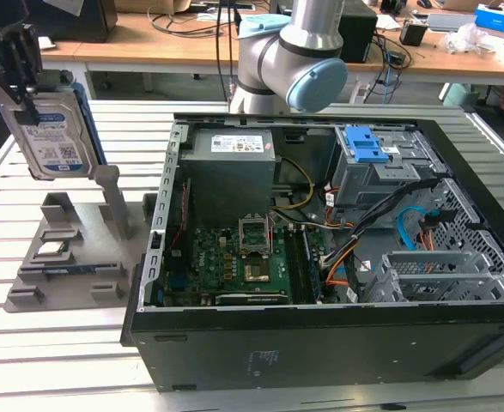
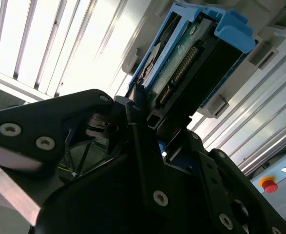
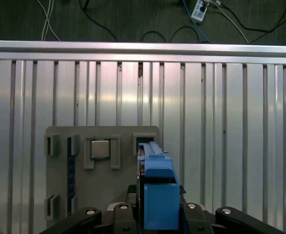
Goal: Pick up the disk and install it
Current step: 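Pick up the disk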
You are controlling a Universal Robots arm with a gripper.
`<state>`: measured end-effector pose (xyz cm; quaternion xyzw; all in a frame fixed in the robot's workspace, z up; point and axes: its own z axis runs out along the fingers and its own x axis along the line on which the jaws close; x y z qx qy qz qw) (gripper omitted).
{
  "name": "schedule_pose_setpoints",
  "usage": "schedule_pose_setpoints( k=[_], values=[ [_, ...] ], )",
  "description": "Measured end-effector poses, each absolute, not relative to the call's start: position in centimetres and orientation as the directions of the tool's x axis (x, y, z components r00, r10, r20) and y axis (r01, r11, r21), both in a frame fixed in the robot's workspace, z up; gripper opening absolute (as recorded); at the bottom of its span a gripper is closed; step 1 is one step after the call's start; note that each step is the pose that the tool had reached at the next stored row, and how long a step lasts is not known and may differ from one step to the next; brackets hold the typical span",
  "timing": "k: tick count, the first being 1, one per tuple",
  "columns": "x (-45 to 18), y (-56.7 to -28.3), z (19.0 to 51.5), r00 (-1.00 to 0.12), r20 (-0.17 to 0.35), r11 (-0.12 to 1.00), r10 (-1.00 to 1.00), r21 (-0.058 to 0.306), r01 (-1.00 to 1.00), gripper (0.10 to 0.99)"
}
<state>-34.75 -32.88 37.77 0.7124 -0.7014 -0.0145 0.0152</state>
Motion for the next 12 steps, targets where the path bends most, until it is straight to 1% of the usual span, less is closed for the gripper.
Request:
schedule_pose_setpoints(
  k=[12],
  values=[
    [-34.75,-32.85,38.54,0.016,0.001,-0.016,-1.000,0.042,-0.999,0.365]
  ],
)
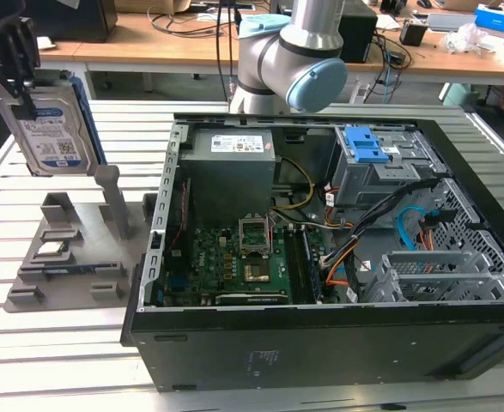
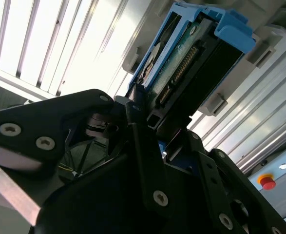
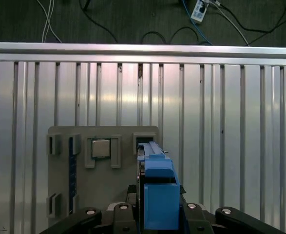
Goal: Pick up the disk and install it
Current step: 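Pick up the disk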
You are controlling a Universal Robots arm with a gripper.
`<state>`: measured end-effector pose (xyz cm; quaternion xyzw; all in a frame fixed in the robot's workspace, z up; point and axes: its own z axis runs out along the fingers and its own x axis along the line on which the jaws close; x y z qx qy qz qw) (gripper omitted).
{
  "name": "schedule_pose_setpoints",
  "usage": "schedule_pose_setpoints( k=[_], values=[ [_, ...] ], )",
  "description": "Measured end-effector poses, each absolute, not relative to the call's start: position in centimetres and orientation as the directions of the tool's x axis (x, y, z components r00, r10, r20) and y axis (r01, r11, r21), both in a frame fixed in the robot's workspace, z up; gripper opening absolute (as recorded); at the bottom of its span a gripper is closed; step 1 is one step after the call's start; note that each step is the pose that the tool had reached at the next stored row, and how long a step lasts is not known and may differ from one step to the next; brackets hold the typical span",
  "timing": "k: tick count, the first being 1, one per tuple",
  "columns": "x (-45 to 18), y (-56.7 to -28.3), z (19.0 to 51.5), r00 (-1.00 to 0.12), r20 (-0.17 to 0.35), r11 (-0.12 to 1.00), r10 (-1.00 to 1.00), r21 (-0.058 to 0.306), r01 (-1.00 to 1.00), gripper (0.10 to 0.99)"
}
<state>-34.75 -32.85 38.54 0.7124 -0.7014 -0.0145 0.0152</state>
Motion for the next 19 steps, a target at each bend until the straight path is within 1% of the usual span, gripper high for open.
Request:
schedule_pose_setpoints(
  k=[19],
  values=[
    [-34.7,-32.8,40.2,0.016,0.001,-0.016,-1.000,0.042,-0.999,0.365]
  ],
)
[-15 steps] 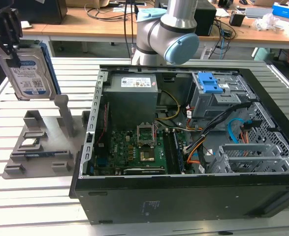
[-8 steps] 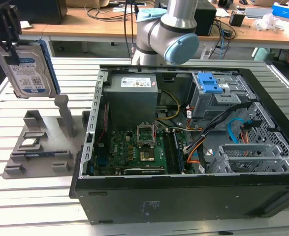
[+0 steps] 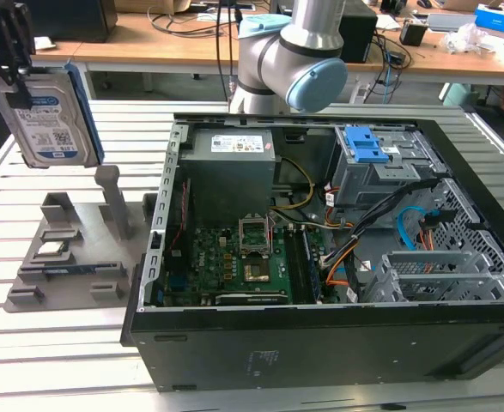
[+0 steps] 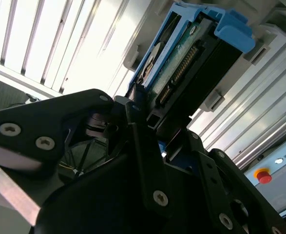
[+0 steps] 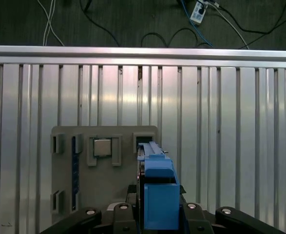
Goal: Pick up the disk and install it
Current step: 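Pick up the disk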
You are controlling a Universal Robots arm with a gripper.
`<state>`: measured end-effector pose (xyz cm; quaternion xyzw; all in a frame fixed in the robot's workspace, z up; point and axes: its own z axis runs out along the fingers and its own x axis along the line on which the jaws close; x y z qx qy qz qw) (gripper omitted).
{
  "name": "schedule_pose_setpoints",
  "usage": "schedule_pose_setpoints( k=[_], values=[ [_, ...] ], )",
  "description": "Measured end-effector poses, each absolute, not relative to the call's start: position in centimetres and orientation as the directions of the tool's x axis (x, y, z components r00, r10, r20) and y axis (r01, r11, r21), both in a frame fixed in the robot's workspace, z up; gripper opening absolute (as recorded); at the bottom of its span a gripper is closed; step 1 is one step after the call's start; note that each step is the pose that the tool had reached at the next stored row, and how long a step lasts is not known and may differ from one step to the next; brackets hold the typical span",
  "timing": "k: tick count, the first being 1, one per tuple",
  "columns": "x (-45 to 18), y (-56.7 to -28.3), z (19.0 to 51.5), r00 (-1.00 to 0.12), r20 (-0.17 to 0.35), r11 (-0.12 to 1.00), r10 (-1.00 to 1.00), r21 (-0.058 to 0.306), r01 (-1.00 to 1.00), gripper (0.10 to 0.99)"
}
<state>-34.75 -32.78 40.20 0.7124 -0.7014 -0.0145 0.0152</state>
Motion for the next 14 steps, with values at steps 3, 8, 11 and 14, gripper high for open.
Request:
schedule_pose_setpoints(
  k=[3,8,11,14],
  values=[
    [-34.7,-32.8,40.4,0.016,0.001,-0.016,-1.000,0.042,-0.999,0.365],
    [-34.7,-32.8,41.0,0.016,0.001,-0.016,-1.000,0.042,-0.999,0.365],
    [-34.7,-32.8,41.2,0.016,0.001,-0.016,-1.000,0.042,-0.999,0.365],
    [-34.7,-32.8,41.5,0.016,0.001,-0.016,-1.000,0.042,-0.999,0.365]
  ],
)
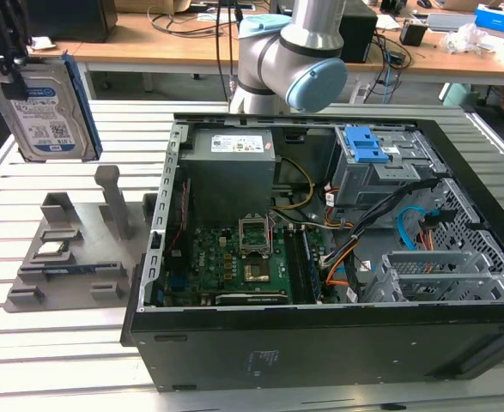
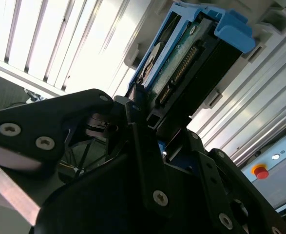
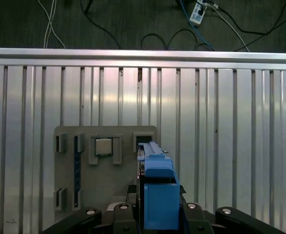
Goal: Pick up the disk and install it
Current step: 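Pick up the disk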
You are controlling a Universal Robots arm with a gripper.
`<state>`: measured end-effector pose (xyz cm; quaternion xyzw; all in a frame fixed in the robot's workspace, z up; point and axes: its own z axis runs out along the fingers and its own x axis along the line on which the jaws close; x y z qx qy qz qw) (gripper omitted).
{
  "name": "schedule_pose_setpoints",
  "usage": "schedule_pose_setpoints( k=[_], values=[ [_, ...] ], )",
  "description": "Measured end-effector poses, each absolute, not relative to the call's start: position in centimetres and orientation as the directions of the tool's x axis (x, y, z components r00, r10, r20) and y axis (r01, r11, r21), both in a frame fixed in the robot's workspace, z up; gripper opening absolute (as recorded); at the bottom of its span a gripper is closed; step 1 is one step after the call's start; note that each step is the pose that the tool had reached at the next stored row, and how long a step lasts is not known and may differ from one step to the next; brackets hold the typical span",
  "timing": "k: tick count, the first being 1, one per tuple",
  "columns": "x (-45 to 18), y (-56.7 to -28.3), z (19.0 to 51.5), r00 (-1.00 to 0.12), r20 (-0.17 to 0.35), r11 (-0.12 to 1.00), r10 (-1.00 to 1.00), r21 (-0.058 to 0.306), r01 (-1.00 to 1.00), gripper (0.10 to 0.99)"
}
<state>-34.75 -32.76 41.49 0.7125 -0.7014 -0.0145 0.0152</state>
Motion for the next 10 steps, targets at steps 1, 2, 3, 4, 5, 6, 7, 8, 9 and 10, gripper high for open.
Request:
schedule_pose_setpoints(
  k=[1,2,3,4,5,6,7,8,9,10],
  values=[
    [-34.7,-32.8,41.6,0.016,0.001,-0.016,-1.000,0.042,-0.999,0.365],
    [-34.7,-32.8,41.7,0.016,0.001,-0.016,-1.000,0.042,-0.999,0.365],
    [-34.7,-32.8,41.8,0.016,0.001,-0.016,-1.000,0.042,-0.999,0.365],
    [-34.7,-32.8,41.9,0.016,0.001,-0.016,-1.000,0.042,-0.999,0.365],
    [-34.7,-32.8,42.1,0.016,0.001,-0.016,-1.000,0.042,-0.999,0.365],
    [-34.7,-32.8,42.2,0.016,0.001,-0.016,-1.000,0.042,-0.999,0.365],
    [-34.7,-32.8,42.3,0.016,0.001,-0.016,-1.000,0.042,-0.999,0.365],
    [-34.7,-32.8,42.4,0.016,0.001,-0.016,-1.000,0.042,-0.999,0.365],
    [-34.7,-32.8,42.6,0.016,0.001,-0.016,-1.000,0.042,-0.999,0.365],
    [-34.7,-32.8,42.7,0.016,0.001,-0.016,-1.000,0.042,-0.999,0.365]
  ],
)
